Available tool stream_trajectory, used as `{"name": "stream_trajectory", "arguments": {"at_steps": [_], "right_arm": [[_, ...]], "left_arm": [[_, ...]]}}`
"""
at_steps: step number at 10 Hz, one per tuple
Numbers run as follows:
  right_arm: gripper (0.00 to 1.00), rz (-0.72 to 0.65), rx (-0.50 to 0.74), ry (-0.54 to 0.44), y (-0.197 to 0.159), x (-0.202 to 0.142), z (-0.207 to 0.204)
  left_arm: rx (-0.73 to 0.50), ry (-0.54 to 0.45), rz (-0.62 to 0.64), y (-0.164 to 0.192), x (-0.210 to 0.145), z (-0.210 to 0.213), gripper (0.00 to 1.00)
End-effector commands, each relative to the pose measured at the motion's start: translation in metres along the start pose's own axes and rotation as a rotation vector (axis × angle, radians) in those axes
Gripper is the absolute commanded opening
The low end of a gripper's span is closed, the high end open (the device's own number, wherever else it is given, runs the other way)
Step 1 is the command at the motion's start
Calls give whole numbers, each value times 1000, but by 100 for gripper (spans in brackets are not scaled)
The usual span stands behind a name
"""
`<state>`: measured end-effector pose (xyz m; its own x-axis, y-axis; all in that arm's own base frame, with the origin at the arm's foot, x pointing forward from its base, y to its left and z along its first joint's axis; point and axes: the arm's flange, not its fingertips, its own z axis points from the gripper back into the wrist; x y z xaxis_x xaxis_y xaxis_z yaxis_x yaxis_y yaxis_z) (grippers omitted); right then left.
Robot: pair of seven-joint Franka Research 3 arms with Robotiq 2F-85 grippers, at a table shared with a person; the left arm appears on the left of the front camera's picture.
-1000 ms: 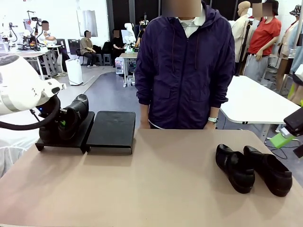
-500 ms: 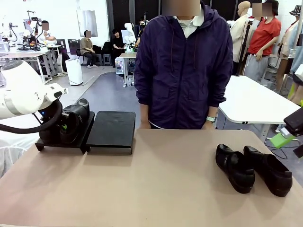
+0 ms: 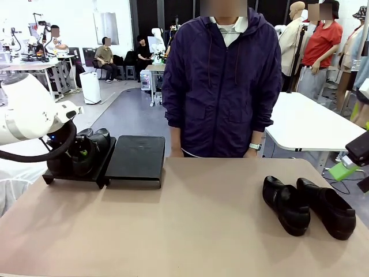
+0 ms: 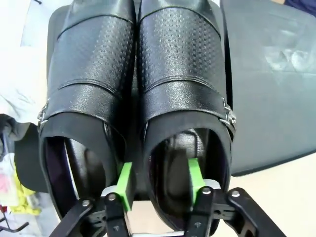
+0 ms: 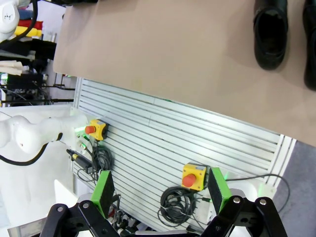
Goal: Organize the shoes by placing them on the stand.
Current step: Place the Shoe from the middle of the table onto the Shoes Stand.
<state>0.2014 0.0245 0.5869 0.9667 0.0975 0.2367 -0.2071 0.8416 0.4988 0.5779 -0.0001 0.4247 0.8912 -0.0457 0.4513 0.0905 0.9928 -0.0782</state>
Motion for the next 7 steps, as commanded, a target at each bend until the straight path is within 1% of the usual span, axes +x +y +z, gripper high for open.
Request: {"name": "stream_trajectory", "arguments": {"at_steps": [1,3,5,6,7], "right_arm": [[100,7,18,3,1,2,5],[100,7,18,3,1,2,5],[100,7,18,3,1,2,5],[100,7,18,3,1,2,5],[100,7,18,3,1,2,5]], "left_arm": [[-15,-39,16,3,-1,13,100],[-66,-76,12,-4,-2,38,100],[-132,-93,2,-10,-9,92,100],[-158,-106,-38,-10,-18,126,100],[-165,-62,-68,-10,-27,155,100]]}}
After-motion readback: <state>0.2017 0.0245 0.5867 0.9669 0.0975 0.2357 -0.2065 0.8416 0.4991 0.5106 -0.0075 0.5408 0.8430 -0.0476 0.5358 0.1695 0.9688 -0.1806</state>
